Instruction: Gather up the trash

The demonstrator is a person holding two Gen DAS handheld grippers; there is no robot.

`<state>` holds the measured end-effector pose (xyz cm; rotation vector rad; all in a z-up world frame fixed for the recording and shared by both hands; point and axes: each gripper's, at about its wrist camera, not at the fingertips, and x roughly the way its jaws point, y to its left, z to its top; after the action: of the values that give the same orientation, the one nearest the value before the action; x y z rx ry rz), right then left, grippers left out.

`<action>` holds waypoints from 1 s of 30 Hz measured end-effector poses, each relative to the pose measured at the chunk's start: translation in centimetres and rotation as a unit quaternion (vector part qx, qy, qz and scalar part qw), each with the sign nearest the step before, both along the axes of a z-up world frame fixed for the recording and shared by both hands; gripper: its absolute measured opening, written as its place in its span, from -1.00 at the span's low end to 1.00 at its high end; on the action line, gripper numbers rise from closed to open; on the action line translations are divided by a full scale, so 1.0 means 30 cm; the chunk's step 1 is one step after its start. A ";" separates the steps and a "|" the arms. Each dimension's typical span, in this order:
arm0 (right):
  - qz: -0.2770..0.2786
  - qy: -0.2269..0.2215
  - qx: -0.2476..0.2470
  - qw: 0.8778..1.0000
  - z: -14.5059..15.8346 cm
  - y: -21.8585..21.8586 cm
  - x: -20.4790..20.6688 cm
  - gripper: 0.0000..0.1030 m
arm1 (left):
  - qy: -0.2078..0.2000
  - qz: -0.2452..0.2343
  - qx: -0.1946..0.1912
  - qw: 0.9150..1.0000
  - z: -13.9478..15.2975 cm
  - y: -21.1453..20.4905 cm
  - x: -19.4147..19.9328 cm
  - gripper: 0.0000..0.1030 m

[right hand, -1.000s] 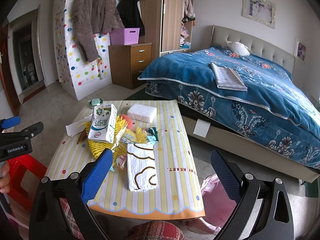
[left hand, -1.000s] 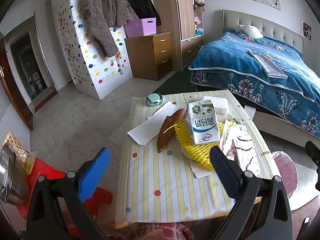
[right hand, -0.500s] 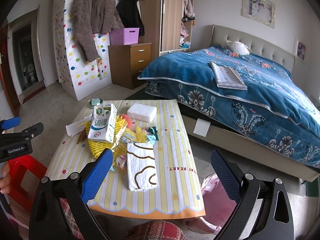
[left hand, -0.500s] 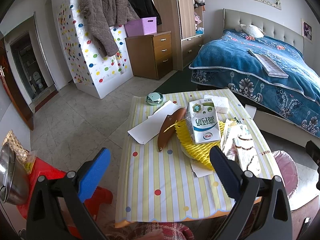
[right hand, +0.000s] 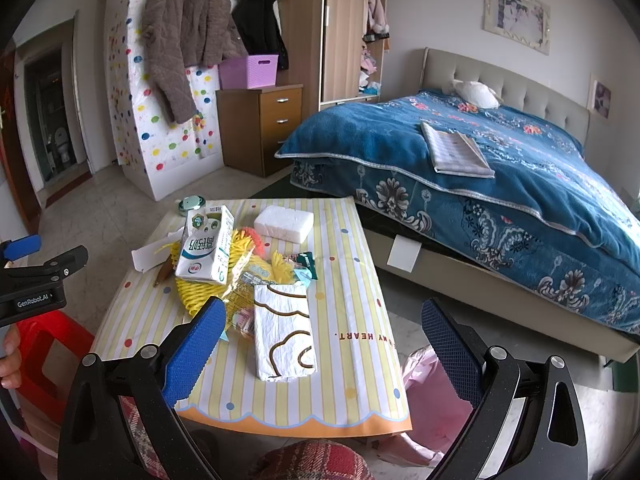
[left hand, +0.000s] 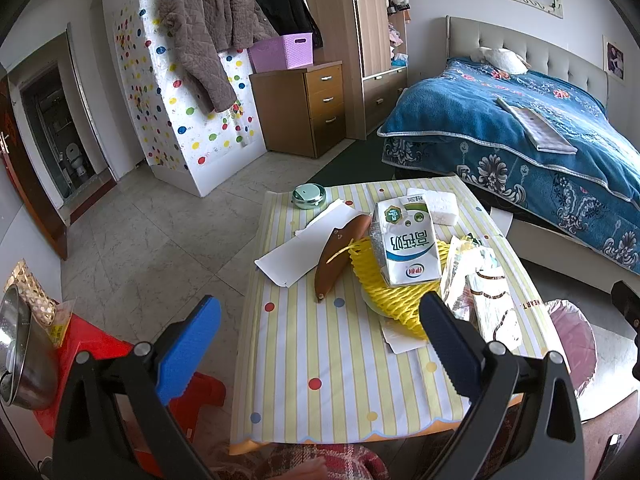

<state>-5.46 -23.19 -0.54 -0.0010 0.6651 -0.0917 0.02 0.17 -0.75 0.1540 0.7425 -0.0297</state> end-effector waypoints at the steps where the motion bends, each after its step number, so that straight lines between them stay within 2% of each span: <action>1: 0.000 0.000 0.000 1.000 0.000 0.000 0.001 0.88 | 0.000 0.000 0.000 1.000 -0.002 0.000 0.000 0.87; 10: 0.000 0.001 0.000 1.000 -0.011 -0.008 -0.006 0.88 | 0.007 -0.001 -0.003 1.000 -0.039 0.006 0.002 0.87; 14: 0.006 0.005 0.005 1.000 -0.079 -0.027 -0.005 0.87 | 0.017 -0.001 -0.008 1.000 -0.077 0.008 0.033 0.87; 17: 0.026 0.013 0.034 0.999 -0.132 -0.032 0.020 0.88 | 0.022 -0.016 -0.008 1.000 -0.113 0.003 0.052 0.87; 19: 0.036 0.023 0.043 0.998 -0.175 -0.021 0.050 0.88 | 0.020 -0.013 0.001 1.000 -0.135 0.000 0.066 0.87; 20: 0.042 0.032 0.044 0.998 -0.198 -0.017 0.060 0.88 | 0.007 -0.006 0.010 1.000 -0.151 -0.001 0.072 0.87; 22: 0.043 0.038 0.032 0.998 -0.230 0.008 0.086 0.88 | -0.010 -0.009 0.023 1.000 -0.167 -0.007 0.080 0.87; 24: 0.045 0.048 0.010 0.998 -0.272 0.030 0.109 0.88 | -0.003 -0.017 0.032 0.999 -0.195 -0.015 0.100 0.87; 28: 0.044 0.071 0.022 0.996 -0.356 0.031 0.160 0.86 | 0.030 -0.033 -0.007 0.999 -0.238 -0.011 0.148 0.87; 30: 0.054 0.081 0.031 0.995 -0.388 0.024 0.184 0.77 | 0.039 -0.035 -0.022 0.998 -0.258 -0.007 0.169 0.87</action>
<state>0.07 -22.48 -12.17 0.0162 0.8279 0.0349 5.09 -0.05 -8.49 0.1376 0.8134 -0.1186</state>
